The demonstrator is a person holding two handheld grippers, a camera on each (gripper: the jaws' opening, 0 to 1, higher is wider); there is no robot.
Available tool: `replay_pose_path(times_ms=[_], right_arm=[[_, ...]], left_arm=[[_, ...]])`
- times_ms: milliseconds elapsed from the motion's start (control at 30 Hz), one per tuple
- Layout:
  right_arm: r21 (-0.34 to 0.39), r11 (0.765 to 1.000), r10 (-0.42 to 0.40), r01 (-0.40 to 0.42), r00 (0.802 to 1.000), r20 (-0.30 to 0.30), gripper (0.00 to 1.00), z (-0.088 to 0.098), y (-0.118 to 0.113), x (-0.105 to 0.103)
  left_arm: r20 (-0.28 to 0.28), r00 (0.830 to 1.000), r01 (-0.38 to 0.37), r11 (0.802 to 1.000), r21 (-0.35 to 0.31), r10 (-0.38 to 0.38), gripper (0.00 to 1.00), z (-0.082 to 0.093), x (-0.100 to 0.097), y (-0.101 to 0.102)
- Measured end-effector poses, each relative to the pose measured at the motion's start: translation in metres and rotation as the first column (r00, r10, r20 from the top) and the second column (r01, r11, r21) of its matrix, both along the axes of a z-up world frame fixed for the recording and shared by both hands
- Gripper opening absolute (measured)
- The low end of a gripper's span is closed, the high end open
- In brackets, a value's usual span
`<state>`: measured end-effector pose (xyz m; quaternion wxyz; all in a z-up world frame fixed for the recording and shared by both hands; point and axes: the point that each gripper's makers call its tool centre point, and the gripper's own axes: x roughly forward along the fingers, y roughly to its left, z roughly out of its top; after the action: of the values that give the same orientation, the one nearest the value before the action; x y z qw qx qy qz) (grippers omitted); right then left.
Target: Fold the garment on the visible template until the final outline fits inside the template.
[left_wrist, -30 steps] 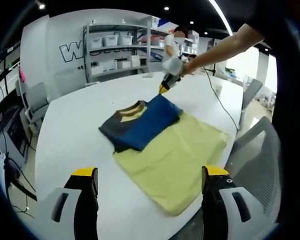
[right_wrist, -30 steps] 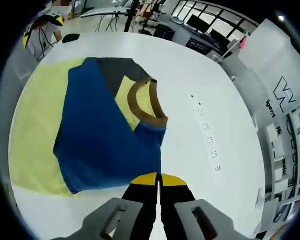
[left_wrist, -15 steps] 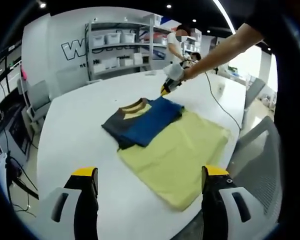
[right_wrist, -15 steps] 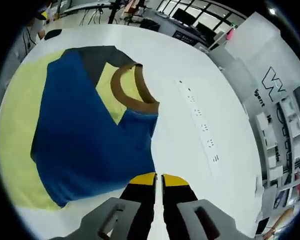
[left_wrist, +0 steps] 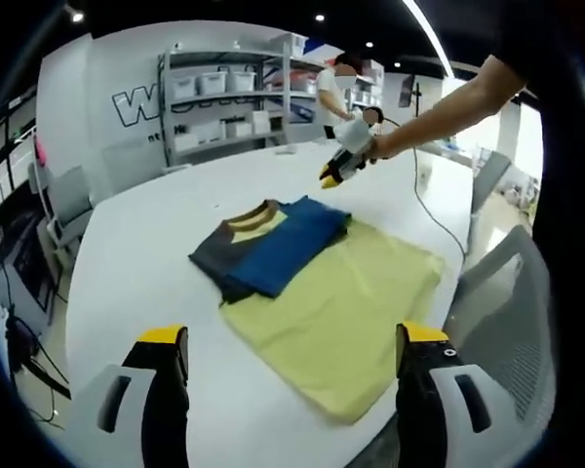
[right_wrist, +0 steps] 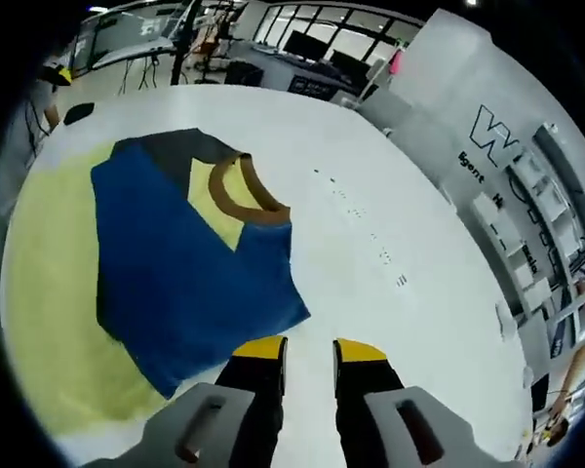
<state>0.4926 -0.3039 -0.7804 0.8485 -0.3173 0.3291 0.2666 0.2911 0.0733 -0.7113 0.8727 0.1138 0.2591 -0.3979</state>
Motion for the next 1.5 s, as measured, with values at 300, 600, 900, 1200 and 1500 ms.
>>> replay_pose_path(times_ms=[300, 600, 900, 1200, 1500], right_arm=[[0.102, 0.995, -0.017, 0.016, 1.000, 0.005, 0.29, 0.003, 0.027, -0.047], [0.157, 0.986, -0.055, 0.052, 0.998, 0.013, 0.41, 0.011, 0.039, -0.081], [0.232, 0.965, -0.130, 0.119, 0.991, 0.031, 0.50, 0.021, 0.041, -0.114], [0.296, 0.938, -0.203, 0.182, 0.978, 0.042, 0.58, 0.029, 0.043, -0.149], [0.352, 0.905, -0.279, 0.241, 0.958, 0.061, 0.67, 0.039, 0.046, -0.185]], left_arm=[[0.008, 1.000, -0.006, 1.000, -0.003, 0.007, 0.88, -0.005, 0.000, 0.001], [0.009, 1.000, -0.010, 1.000, -0.013, 0.010, 0.90, -0.011, -0.001, 0.001], [0.011, 0.999, -0.030, 0.999, -0.044, 0.031, 0.91, -0.013, 0.001, 0.001], [0.022, 1.000, -0.013, 0.998, -0.060, 0.015, 0.91, -0.012, 0.000, -0.002], [0.013, 1.000, 0.003, 0.997, -0.080, -0.002, 0.94, -0.013, -0.006, -0.004]])
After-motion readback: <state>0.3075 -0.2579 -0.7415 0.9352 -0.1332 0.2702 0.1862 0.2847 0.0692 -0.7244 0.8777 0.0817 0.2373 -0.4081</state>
